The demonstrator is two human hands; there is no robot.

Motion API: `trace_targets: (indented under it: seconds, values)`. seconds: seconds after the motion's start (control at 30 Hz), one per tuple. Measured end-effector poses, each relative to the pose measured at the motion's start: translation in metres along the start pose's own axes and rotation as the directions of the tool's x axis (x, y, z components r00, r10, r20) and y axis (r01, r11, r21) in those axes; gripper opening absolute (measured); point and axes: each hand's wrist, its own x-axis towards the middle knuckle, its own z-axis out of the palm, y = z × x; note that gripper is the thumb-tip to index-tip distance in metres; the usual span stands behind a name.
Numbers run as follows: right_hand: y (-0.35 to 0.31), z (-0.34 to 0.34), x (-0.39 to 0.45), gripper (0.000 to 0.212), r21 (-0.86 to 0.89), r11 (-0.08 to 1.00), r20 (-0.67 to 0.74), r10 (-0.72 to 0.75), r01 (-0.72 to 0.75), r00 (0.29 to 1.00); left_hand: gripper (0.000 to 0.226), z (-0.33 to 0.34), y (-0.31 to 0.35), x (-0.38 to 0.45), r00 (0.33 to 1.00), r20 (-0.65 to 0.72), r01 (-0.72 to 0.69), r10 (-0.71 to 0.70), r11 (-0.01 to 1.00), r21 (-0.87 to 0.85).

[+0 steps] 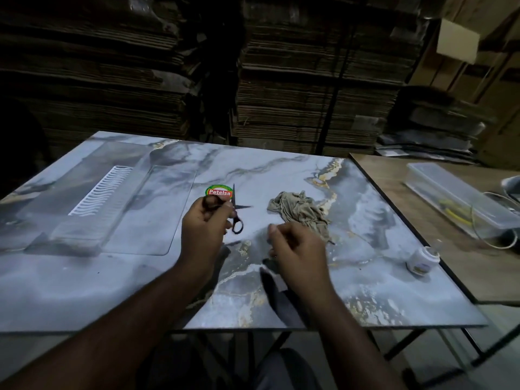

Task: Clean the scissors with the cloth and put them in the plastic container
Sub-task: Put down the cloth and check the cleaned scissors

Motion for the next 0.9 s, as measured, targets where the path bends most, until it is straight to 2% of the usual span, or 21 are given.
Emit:
trace_targets:
  seconds: [0.07, 0.2, 0.33, 0.4, 0.47, 0.6, 0.67, 0.77, 0.9]
  values:
    - [-0.003, 0.014, -0.007, 0.020, 0.174, 0.975, 0.087, 0.126, -0.139, 0.988, 0.010, 0.002, 0.000, -0.006, 0.998, 0.021, 0.058, -0.057, 0.995, -0.083]
    - [-0.005, 0.026, -0.002, 0.020, 0.345, 0.902, 0.119, 0.231, -0.259, 0.966, 0.010, -0.001, 0.002, -0.019, 0.982, 0.089, 0.181, -0.164, 0.956, -0.229]
    - [-0.007, 0.029, 0.000, 0.018, 0.340, 0.905, 0.091, 0.238, -0.255, 0.967, 0.014, -0.011, 0.005, -0.022, 0.965, 0.142, 0.256, -0.221, 0.910, -0.326]
    - [-0.010, 0.033, -0.001, 0.021, 0.338, 0.912, 0.134, 0.196, -0.231, 0.971, 0.016, -0.016, 0.006, -0.023, 0.961, 0.160, 0.266, -0.227, 0.918, -0.293]
    - [-0.013, 0.036, 0.000, 0.022, 0.347, 0.917, 0.113, 0.167, -0.196, 0.979, 0.021, -0.020, 0.003, -0.024, 0.967, 0.118, 0.241, -0.224, 0.957, -0.162]
    - [-0.016, 0.039, 0.004, 0.021, 0.400, 0.902, 0.061, 0.148, -0.160, 0.987, 0.016, -0.036, 0.001, -0.020, 0.999, -0.012, 0.051, -0.050, 0.997, 0.051]
    - [-0.015, 0.040, 0.004, 0.020, 0.410, 0.900, 0.037, 0.146, -0.148, 0.989, 0.016, -0.042, 0.003, -0.018, 1.000, -0.024, 0.009, -0.008, 0.997, 0.073]
    - [-0.013, 0.045, 0.003, 0.016, 0.426, 0.892, 0.012, 0.158, -0.148, 0.987, 0.018, -0.044, 0.004, -0.017, 0.998, -0.037, 0.058, -0.055, 0.996, 0.066]
    - [-0.017, 0.049, -0.001, 0.016, 0.438, 0.874, 0.136, 0.164, -0.208, 0.977, 0.012, -0.044, 0.006, -0.022, 0.991, -0.005, 0.132, -0.133, 0.991, -0.020]
